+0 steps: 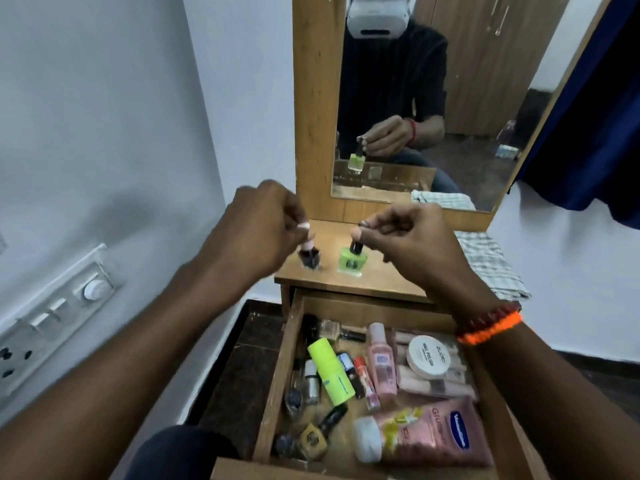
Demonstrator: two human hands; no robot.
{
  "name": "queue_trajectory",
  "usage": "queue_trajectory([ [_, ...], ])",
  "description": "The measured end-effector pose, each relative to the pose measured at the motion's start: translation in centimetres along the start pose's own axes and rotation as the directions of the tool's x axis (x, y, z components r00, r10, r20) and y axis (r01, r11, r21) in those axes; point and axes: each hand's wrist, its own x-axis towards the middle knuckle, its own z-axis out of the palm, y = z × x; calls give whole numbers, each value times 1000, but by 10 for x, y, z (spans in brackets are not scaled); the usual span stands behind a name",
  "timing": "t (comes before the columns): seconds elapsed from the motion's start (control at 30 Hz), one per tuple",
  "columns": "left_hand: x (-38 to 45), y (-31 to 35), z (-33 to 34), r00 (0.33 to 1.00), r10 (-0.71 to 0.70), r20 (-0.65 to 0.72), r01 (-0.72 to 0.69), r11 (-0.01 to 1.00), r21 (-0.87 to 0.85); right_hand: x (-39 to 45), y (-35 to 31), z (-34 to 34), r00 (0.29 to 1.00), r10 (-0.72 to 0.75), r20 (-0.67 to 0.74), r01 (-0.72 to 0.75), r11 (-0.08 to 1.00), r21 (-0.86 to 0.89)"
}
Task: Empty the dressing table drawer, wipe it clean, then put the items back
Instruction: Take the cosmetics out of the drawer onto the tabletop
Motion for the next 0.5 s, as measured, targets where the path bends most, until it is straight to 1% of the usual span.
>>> queue_trajectory([
  [0.1,52,-9,19,996,42,-80,-42,999,5,43,7,15,994,-8,-105,4,999,-43],
  [0.2,97,-31,43,992,49,-113,-40,996,82,77,21,33,988,0,-155,-7,999,-43],
  [0.3,125,-50,61,994,19,-107,-5,991,130,101,35,49,975,-9,-223,-8,997,-76],
  [0.5,143,-60,76,997,-5,-78,23,970,243,122,46,71,966,-82,-244,47,988,-147],
])
